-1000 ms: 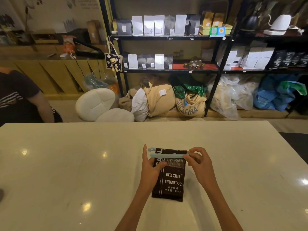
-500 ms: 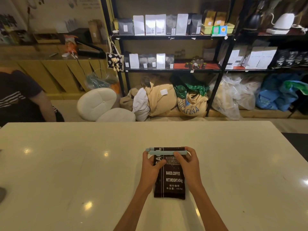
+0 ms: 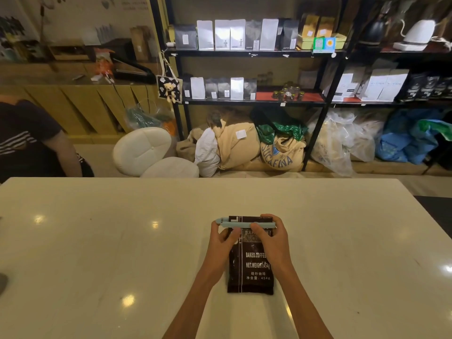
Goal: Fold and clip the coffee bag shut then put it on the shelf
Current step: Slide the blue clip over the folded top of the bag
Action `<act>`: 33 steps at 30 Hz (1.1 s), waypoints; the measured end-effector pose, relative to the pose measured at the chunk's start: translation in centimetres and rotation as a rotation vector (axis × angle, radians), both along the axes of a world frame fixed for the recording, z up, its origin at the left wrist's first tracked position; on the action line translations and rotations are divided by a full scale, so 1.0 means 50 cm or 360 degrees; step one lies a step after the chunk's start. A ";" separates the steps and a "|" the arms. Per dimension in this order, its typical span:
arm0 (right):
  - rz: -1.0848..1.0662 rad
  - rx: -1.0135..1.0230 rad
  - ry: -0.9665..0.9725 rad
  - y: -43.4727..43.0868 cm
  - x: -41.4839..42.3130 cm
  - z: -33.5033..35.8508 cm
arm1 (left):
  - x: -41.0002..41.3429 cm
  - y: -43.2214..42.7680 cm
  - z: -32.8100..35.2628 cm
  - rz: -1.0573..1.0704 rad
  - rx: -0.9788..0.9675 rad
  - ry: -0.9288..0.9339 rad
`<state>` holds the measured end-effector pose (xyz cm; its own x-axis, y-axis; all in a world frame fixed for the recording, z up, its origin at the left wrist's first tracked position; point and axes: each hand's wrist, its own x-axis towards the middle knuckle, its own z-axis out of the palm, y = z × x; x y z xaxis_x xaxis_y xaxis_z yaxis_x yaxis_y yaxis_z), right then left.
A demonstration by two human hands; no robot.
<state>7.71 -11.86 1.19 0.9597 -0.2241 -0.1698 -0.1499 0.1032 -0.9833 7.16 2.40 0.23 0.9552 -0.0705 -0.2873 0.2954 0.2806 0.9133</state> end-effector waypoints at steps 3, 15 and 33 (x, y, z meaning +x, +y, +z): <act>0.0004 0.0036 0.0006 0.005 0.003 -0.003 | 0.003 -0.004 -0.004 0.0121 -0.0200 0.0041; -0.0032 0.0047 0.0021 0.010 0.010 -0.008 | 0.019 -0.020 -0.020 0.0440 -0.0305 0.0130; -0.0032 0.0037 0.0047 0.012 0.016 -0.014 | 0.028 -0.033 -0.015 0.0640 -0.0275 0.0158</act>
